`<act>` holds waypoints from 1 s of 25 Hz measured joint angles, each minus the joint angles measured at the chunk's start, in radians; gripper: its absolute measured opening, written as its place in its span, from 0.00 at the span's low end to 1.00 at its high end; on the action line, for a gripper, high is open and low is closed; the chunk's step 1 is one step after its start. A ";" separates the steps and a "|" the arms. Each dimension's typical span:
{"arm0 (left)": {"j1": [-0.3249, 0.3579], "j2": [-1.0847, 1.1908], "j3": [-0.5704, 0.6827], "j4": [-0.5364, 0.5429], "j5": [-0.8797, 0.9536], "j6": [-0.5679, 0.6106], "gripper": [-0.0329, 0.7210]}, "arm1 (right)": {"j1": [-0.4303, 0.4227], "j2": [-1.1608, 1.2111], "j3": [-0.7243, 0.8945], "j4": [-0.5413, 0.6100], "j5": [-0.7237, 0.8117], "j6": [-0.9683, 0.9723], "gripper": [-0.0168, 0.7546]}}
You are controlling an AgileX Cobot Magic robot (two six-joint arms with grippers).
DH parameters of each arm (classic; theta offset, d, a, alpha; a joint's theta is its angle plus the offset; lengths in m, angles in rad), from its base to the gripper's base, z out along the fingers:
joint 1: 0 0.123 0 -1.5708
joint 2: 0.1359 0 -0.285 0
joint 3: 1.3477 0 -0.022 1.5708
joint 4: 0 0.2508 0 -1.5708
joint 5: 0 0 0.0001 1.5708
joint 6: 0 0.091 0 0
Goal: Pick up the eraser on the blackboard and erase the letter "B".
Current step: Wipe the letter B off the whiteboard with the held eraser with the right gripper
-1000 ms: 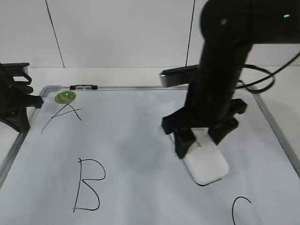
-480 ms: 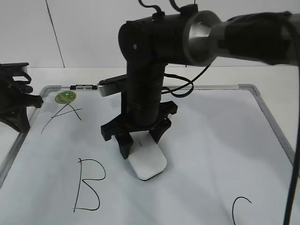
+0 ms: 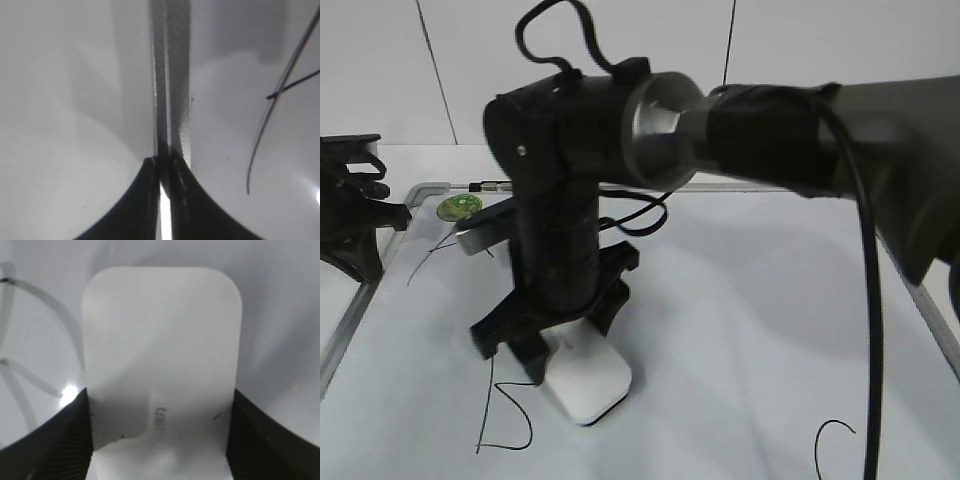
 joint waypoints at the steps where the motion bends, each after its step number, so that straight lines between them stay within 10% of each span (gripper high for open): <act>1: 0.000 0.000 0.000 0.000 0.000 0.000 0.07 | 0.024 0.002 0.000 0.023 -0.002 -0.006 0.71; 12: 0.000 0.001 -0.002 0.000 0.000 0.000 0.07 | 0.232 0.006 0.000 0.153 -0.014 -0.042 0.71; 25: 0.000 0.001 -0.002 -0.005 0.002 0.000 0.07 | 0.088 0.006 -0.004 0.000 -0.016 0.048 0.71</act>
